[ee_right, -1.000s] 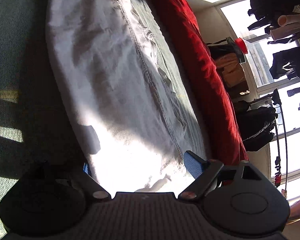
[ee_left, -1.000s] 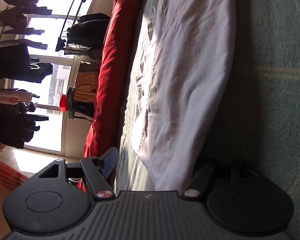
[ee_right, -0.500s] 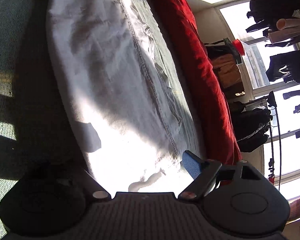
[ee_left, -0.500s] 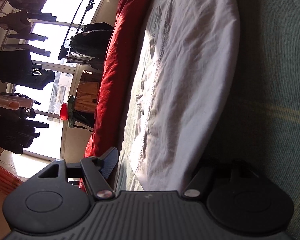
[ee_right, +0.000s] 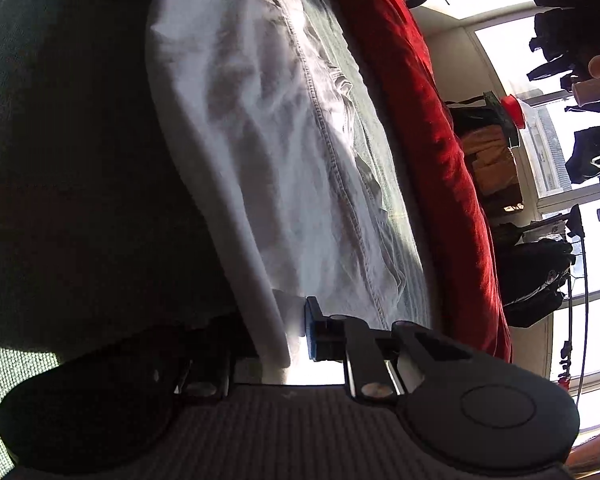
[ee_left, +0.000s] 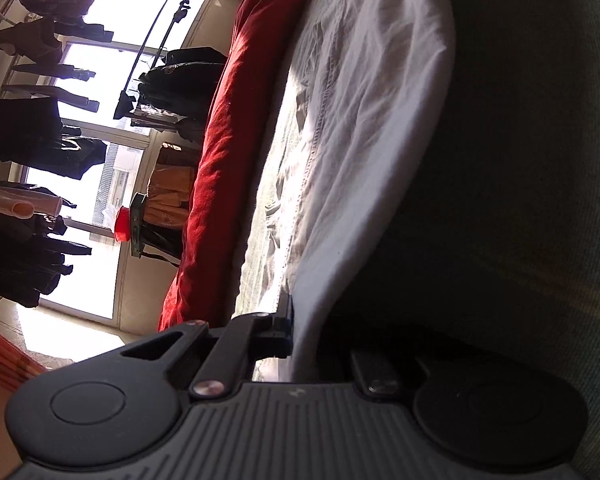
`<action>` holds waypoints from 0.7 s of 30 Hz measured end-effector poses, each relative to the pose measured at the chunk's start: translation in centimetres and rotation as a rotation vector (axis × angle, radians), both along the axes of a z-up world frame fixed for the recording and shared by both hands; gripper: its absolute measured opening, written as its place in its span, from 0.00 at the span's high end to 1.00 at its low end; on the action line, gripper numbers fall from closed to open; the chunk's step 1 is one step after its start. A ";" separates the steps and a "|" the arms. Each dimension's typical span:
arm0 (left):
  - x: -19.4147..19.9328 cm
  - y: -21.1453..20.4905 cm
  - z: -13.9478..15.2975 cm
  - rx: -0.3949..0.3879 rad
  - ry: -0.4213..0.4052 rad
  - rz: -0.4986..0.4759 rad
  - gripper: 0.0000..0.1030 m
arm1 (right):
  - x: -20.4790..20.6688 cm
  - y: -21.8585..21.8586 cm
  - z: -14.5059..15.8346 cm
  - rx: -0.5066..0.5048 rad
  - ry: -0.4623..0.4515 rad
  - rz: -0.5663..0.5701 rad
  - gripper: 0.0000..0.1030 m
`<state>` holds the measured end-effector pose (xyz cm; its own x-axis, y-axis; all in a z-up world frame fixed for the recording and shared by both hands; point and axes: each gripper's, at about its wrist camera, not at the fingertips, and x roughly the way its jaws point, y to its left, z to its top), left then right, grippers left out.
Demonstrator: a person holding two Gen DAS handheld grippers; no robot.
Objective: Fold clothes
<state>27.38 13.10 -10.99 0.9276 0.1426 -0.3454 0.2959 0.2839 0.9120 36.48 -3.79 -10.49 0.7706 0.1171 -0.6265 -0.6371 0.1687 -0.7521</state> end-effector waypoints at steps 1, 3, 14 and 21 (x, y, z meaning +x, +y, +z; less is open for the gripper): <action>0.0 0.0 0.5 -0.004 -0.010 -0.001 0.97 | 0.1 0.1 0.2 -0.001 0.003 -0.001 0.84; -0.1 0.0 1.4 -0.014 -0.022 -0.002 0.97 | 0.2 0.0 1.0 -0.002 -0.007 -0.002 0.86; -4.6 -2.5 4.7 -0.022 -0.004 -0.084 0.97 | -2.6 -3.3 6.5 0.020 0.009 -0.060 0.97; -6.4 -3.1 2.6 0.007 0.046 -0.070 0.92 | -5.6 -4.6 5.0 -0.027 -0.024 -0.048 0.82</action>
